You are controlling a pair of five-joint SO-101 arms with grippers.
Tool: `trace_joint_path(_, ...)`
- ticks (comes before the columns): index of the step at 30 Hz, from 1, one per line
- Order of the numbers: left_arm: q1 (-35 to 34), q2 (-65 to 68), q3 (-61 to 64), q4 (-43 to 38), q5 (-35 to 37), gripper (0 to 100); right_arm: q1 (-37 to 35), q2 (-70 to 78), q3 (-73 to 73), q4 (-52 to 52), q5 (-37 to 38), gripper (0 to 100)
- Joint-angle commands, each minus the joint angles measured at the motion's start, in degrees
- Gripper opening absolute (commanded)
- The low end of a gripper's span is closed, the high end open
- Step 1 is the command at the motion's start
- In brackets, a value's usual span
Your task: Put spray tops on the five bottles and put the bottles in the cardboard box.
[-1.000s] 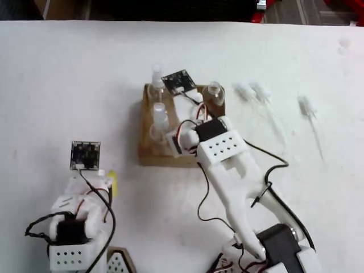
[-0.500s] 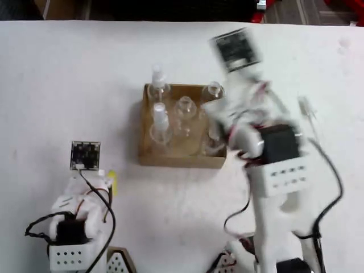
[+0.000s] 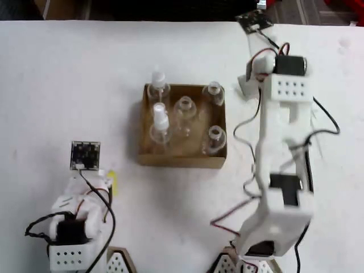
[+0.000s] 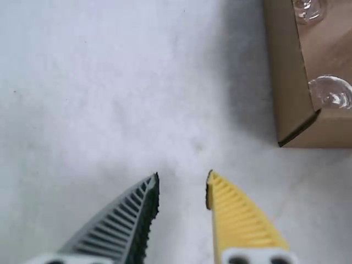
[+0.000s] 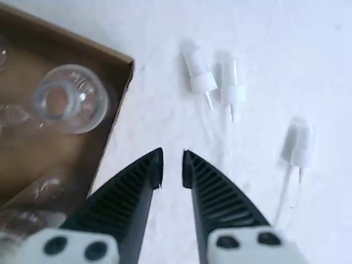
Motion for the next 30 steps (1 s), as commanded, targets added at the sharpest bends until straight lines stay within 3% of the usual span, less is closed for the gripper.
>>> trace_joint_path(1,-0.4,-0.6,-0.2,0.3,-0.6,14,1.5,9.2,-11.4,0.6,1.1,13.6)
trace_joint_path(7,-0.4,-0.6,-0.2,0.3,-0.6,14,1.3,23.8,-24.5,0.6,6.2,14.0)
trace_joint_path(21,-0.4,-0.6,-0.2,0.3,-0.6,14,1.9,48.3,-49.7,0.1,6.5,14.4)
trace_joint_path(26,-0.4,-0.6,-0.2,0.3,-0.6,14,1.5,53.1,-54.5,0.0,6.6,14.5)
trace_joint_path(30,-0.4,-0.6,-0.2,0.3,-0.6,14,1.3,55.7,-54.9,-1.1,11.3,13.9)
